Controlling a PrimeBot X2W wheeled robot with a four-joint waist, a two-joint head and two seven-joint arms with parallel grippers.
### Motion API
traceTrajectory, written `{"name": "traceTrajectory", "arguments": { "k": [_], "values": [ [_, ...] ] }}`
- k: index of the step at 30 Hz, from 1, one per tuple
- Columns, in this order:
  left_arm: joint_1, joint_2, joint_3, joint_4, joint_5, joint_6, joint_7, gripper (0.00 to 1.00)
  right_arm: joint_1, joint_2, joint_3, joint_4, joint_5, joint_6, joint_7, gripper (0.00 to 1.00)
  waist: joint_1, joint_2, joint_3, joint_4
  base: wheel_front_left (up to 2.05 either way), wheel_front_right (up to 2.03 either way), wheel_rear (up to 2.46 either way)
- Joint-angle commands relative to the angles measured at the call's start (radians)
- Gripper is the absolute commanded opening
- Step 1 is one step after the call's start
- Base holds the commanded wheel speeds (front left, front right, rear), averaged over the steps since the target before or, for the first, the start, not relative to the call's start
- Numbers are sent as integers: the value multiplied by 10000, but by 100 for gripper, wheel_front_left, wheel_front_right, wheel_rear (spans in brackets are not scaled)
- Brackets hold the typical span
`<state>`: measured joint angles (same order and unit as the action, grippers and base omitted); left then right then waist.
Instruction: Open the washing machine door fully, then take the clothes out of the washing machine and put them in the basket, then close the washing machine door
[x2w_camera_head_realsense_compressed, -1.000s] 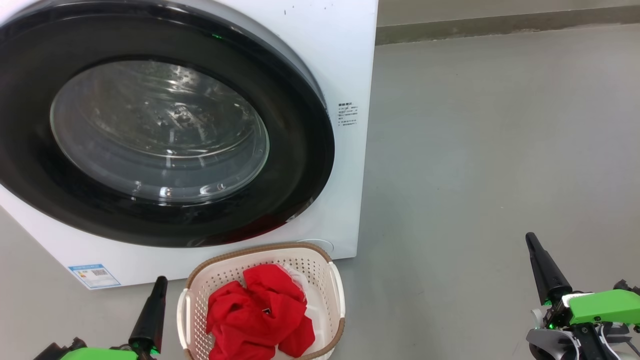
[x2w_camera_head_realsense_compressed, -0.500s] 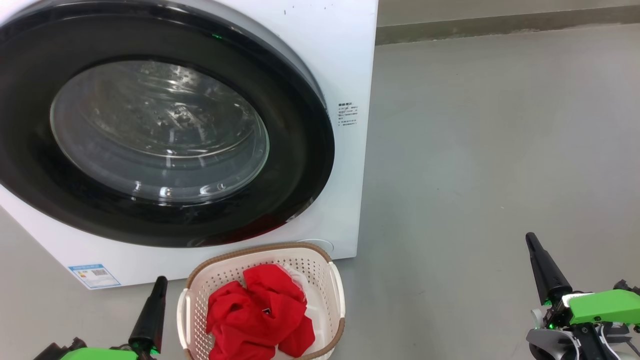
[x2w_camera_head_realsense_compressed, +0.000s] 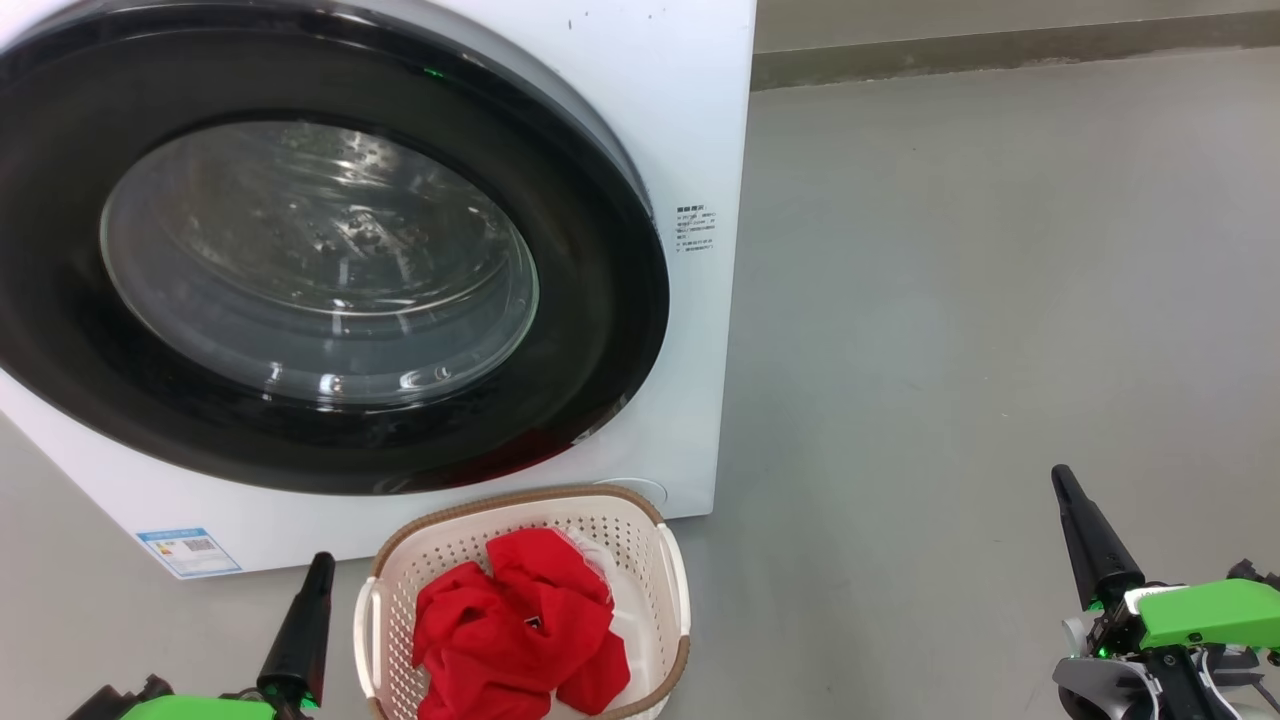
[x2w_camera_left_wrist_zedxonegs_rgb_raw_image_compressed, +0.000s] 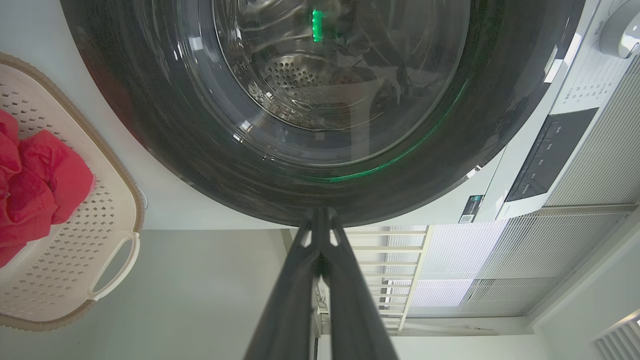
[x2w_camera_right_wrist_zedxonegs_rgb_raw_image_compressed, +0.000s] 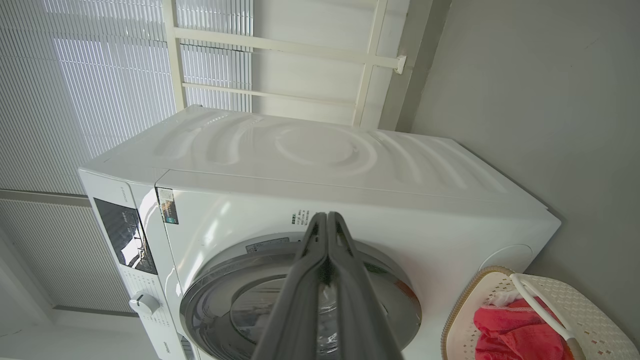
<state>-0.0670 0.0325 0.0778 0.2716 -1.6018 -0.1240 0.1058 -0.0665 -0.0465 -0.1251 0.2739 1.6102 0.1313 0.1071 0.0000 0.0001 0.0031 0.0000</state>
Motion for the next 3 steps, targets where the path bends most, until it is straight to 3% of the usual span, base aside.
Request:
{"name": "traceTrajectory", "arguments": {
  "k": [1, 3],
  "values": [
    [-411, 180, 368, -265, -62, -67, 81, 0, -413, -51, 122, -292, -9, -6, 54, 0, 0, -1, 0, 0, 0, 0, 0],
    [-411, 180, 368, -265, -61, -67, 81, 0, -413, -51, 122, -292, -10, -6, 54, 0, 0, -1, 0, 0, 0, 0, 0]
  ]
}}
